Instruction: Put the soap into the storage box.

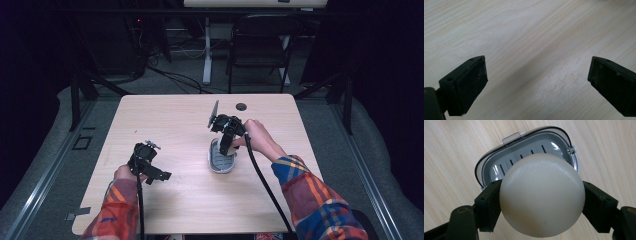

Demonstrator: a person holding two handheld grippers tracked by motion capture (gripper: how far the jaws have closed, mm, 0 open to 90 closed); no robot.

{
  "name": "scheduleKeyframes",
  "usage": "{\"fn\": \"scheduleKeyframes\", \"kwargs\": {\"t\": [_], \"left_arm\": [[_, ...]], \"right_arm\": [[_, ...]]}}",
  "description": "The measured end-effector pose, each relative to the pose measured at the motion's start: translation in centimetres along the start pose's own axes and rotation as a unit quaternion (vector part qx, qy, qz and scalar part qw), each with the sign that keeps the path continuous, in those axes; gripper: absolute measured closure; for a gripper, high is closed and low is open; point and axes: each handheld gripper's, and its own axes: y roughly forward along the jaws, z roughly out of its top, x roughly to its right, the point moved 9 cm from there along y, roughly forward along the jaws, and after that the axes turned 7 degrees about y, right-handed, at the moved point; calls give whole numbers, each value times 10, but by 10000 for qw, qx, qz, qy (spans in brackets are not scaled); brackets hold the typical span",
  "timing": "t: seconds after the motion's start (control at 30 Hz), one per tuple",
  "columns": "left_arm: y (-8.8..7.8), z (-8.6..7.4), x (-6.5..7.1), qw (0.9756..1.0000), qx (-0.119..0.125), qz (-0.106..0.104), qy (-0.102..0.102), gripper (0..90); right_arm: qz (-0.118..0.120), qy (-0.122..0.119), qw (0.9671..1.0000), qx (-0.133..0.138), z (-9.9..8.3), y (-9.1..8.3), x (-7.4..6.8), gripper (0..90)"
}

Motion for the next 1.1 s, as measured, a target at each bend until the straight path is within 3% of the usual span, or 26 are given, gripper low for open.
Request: {"fn": "scheduleKeyframes", "kwargs": {"t": [0.43, 0.87, 1.1], "left_arm": [[1, 0, 1, 10000, -10, -5, -1, 28], [1, 0, 2, 10000, -25, -9, 13, 29], [1, 0, 2, 10000, -42, -15, 21, 29]], "right_arm": [[84, -50, 9999, -30, 9, 16, -7, 243], [103, -53, 9999, -108, 6, 36, -10, 242], [131, 31, 9999, -75, 4, 39, -9, 242]]}}
